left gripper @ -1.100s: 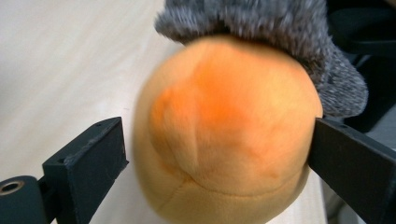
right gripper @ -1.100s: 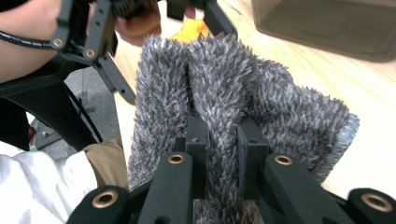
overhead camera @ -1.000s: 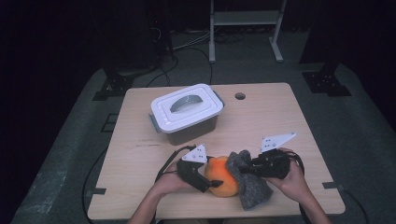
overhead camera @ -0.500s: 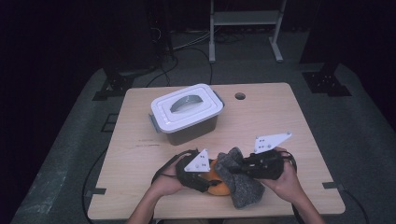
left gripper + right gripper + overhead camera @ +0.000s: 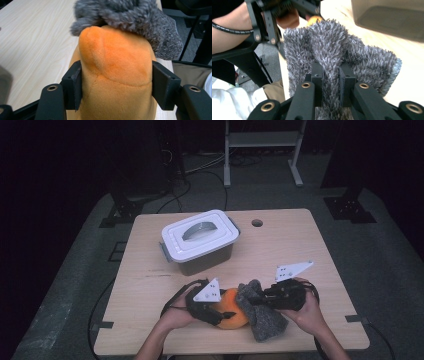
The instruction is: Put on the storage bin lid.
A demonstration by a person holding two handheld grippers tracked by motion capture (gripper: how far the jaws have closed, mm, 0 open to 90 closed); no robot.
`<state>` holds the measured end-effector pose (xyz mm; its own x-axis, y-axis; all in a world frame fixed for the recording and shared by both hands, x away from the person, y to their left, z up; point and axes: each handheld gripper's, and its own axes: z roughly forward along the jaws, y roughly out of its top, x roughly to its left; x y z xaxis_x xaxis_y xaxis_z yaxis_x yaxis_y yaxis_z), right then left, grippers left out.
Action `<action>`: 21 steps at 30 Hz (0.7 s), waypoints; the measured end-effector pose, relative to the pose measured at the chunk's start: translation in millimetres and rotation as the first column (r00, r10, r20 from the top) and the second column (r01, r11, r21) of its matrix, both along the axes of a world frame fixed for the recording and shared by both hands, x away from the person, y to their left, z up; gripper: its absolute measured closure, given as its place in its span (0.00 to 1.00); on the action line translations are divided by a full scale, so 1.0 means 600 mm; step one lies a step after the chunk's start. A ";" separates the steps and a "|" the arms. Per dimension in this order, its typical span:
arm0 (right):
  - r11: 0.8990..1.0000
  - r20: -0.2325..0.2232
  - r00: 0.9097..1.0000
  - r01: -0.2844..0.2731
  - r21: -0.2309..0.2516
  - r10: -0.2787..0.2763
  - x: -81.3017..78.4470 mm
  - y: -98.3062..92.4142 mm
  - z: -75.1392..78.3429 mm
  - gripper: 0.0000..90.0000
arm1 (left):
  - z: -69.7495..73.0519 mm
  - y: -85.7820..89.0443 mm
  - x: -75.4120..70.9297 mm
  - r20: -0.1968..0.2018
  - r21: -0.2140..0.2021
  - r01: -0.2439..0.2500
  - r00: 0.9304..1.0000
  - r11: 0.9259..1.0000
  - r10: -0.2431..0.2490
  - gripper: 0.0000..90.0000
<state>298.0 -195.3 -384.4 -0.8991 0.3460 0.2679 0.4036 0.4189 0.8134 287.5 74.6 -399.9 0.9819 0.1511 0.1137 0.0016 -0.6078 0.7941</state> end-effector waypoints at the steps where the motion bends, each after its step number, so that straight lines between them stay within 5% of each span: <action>1: 1.000 0.003 1.000 -0.004 0.016 0.004 -0.001 0.002 0.003 0.86 | -0.001 -0.003 -0.003 0.006 0.002 0.012 1.000 1.000 -0.012 0.39; 8: 0.999 0.032 0.999 -0.027 0.035 0.026 -0.009 0.014 0.018 0.86 | -0.008 -0.018 -0.012 0.022 0.013 0.059 0.998 0.998 -0.059 0.37; 13: 0.999 -0.037 0.999 0.002 0.052 -0.001 0.009 -0.004 -0.009 0.86 | -0.011 -0.011 -0.006 0.001 -0.003 0.049 0.999 0.999 -0.049 0.37; 21: 1.000 -0.093 0.995 0.022 -0.003 -0.022 0.018 -0.030 -0.032 0.86 | -0.011 0.012 0.013 -0.064 -0.052 -0.014 0.998 0.999 0.011 0.35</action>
